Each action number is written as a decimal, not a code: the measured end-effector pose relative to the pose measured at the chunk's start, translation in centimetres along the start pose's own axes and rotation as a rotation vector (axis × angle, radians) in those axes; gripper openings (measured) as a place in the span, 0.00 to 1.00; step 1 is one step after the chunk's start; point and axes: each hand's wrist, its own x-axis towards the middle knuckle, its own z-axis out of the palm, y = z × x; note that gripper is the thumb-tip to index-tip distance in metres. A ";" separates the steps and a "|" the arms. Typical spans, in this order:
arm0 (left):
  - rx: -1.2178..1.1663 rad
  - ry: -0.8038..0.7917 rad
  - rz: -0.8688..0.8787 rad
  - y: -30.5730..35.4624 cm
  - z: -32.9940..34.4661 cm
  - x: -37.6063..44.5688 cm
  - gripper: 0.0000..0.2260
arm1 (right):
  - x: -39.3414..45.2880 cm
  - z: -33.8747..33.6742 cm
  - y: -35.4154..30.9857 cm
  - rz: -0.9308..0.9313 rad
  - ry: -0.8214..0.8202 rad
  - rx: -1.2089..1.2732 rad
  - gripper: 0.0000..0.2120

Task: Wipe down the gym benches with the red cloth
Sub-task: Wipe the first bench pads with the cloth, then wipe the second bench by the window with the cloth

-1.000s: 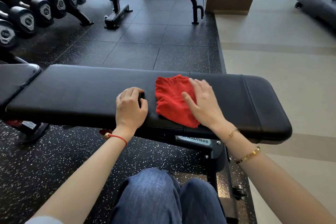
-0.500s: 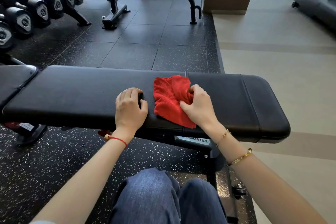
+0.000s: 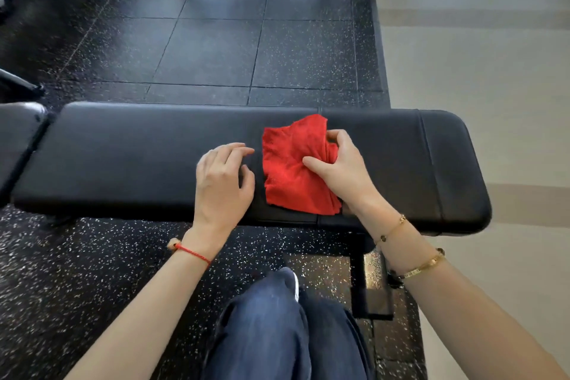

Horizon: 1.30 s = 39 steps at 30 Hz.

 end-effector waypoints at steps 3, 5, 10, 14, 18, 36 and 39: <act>-0.011 -0.037 0.046 2.0 -4.4 1.1 0.14 | -2.0 -0.8 -3.5 0.022 0.005 -0.002 0.20; -0.032 -0.073 0.061 3.6 -7.7 2.0 0.14 | -3.7 -1.9 -6.5 0.055 0.016 0.016 0.20; -0.102 -0.189 0.060 8.5 -17.7 4.4 0.13 | -8.3 -6.6 -15.6 0.146 0.030 0.104 0.20; -0.158 -0.236 0.086 12.9 -26.4 6.6 0.12 | -12.1 -11.2 -23.8 0.204 0.055 0.161 0.21; -0.192 -0.265 0.087 17.0 -33.6 9.1 0.12 | -15.1 -15.6 -31.0 0.250 0.113 0.189 0.22; -0.314 -0.455 0.206 33.3 -32.8 15.7 0.09 | -19.9 -34.0 -35.0 0.288 0.533 0.524 0.22; -0.331 -0.439 0.200 38.6 -30.3 15.7 0.10 | -19.5 -39.5 -32.6 0.274 0.517 0.547 0.22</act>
